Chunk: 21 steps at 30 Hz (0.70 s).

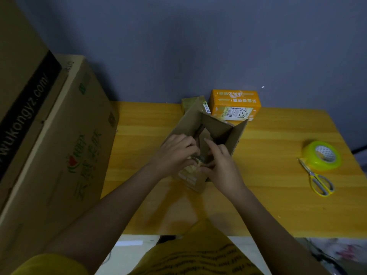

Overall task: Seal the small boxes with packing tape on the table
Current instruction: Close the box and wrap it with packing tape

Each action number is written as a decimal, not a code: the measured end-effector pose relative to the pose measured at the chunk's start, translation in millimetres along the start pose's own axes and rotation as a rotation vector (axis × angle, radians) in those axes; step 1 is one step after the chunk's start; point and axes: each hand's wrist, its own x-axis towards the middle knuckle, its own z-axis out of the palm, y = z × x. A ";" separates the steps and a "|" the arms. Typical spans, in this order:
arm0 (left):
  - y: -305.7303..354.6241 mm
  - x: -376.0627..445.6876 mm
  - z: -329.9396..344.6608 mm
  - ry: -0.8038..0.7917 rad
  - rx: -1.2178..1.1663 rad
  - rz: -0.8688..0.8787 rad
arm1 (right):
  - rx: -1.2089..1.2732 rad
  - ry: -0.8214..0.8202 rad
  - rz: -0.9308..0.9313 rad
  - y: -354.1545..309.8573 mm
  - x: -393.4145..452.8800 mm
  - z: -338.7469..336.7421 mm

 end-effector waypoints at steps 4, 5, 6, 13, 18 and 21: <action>-3.9 0.5 3.7 0.034 0.074 0.091 | 0.031 0.024 0.011 -0.1 0.0 -0.6; -4.3 1.3 4.1 0.038 0.081 0.099 | 0.035 0.029 0.014 0.5 0.0 -0.8; -4.8 1.9 5.0 0.033 0.090 0.102 | 0.032 0.032 0.020 1.6 0.3 -0.5; 3.6 16.1 -9.7 -0.421 -0.004 -0.075 | -0.017 0.041 0.005 7.8 1.5 2.9; 8.2 30.6 -11.8 -0.540 0.040 -0.102 | -0.166 -0.135 0.023 -0.9 11.4 4.3; 11.9 36.3 -12.8 -0.607 0.115 -0.090 | -0.173 -0.275 0.155 -3.7 28.6 1.3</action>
